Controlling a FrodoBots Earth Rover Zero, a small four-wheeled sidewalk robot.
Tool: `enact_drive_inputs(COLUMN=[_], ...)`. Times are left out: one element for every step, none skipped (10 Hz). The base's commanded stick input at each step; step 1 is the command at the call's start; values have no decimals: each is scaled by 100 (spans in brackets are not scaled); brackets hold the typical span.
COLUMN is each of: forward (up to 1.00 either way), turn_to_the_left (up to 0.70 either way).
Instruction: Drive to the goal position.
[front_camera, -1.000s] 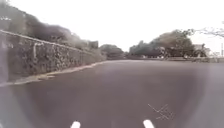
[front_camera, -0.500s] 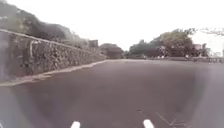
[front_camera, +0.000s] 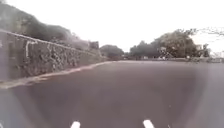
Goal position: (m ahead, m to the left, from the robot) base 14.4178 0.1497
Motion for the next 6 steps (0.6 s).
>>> enact_drive_inputs(forward=[50, 50, 50, 50, 50, 50], turn_to_the_left=[0, 0, 0, 0, 0, 0])
